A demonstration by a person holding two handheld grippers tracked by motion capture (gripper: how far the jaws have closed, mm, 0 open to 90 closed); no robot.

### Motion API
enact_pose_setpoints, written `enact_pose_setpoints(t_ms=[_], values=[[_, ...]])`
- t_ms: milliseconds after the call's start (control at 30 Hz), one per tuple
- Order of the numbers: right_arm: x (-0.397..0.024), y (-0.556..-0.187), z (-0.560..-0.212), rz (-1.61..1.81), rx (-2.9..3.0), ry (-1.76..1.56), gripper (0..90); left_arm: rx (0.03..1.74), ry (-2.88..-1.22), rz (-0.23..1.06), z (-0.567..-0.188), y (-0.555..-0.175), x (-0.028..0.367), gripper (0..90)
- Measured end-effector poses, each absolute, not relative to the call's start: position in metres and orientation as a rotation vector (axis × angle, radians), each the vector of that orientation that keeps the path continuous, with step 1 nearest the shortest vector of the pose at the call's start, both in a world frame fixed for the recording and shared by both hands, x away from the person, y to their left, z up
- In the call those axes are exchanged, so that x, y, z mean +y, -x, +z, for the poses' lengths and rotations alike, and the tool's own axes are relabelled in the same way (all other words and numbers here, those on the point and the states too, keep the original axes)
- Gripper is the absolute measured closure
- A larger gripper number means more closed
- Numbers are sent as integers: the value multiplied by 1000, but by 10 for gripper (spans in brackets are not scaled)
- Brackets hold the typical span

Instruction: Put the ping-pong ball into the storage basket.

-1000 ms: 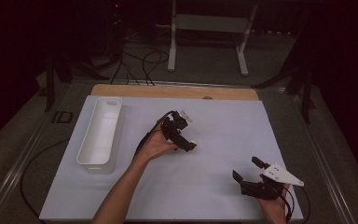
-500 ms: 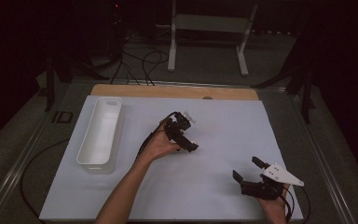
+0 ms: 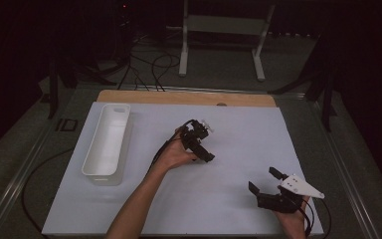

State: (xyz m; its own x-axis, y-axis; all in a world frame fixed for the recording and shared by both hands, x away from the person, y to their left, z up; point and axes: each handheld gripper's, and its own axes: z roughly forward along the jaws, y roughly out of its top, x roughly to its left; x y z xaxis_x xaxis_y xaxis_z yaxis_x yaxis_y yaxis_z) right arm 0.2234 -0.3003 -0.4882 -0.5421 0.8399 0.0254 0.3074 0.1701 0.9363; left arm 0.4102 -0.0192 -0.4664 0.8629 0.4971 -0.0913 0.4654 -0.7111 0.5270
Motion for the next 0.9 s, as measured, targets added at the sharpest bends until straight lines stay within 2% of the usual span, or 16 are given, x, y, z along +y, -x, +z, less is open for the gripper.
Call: enact_pose_setpoints(t_ms=[433,600,633,667,900], values=[[-300,-224,-489,1361,1947,-1082,71,757,-2515,47,-475,-416,-24,71],[-301,-224,-489,1361,1946,-1083,71,772,-2532,49,-478,-416,-25,170],[-301,-224,-489,1361,1946,-1083,71,785,-2534,43,-479,-416,-26,170],[-301,-224,-489,1360,1946,-1083,71,791,-2530,29,-480,-416,-26,217],[-301,-224,-489,1360,1943,-1085,71,806,-2537,-25,-485,-419,-26,348]])
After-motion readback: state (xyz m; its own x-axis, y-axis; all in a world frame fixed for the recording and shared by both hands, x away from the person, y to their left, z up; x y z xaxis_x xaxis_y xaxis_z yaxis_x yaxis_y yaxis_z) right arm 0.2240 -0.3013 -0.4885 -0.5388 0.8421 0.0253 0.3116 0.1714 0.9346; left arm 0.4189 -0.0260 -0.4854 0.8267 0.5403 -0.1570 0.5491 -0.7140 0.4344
